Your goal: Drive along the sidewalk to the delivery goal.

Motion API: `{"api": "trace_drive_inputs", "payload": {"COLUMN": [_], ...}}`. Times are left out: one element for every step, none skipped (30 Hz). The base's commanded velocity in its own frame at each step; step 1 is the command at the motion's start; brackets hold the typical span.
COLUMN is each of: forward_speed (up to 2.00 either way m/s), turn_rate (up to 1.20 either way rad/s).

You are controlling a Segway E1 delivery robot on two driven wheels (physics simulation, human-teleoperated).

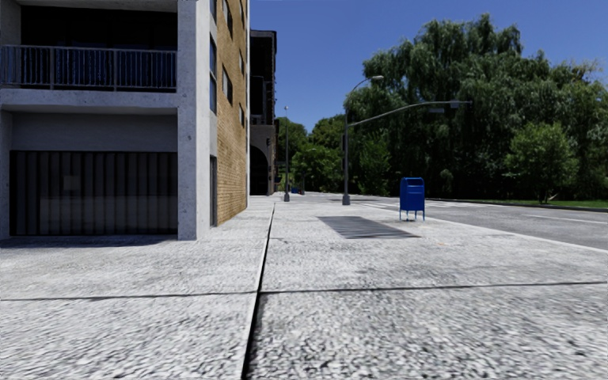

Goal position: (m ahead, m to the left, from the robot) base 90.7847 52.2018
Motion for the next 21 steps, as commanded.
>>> {"api": "trace_drive_inputs", "payload": {"forward_speed": [2.00, 2.00, 2.00, 2.00, 2.00, 2.00, 2.00, 2.00, 2.00, 2.00, 2.00, 2.00, 2.00, 2.00, 2.00, 2.00, 2.00, 2.00, 2.00, 2.00, 2.00], "turn_rate": [0.23, 0.23, 0.23, 0.23, 0.23, 0.23, 0.23, 0.23, 0.23, 0.23, 0.23, 0.23, 0.23, 0.23, 0.23, 0.23, 0.23, 0.18, 0.09, 0.00, 0.00]}}
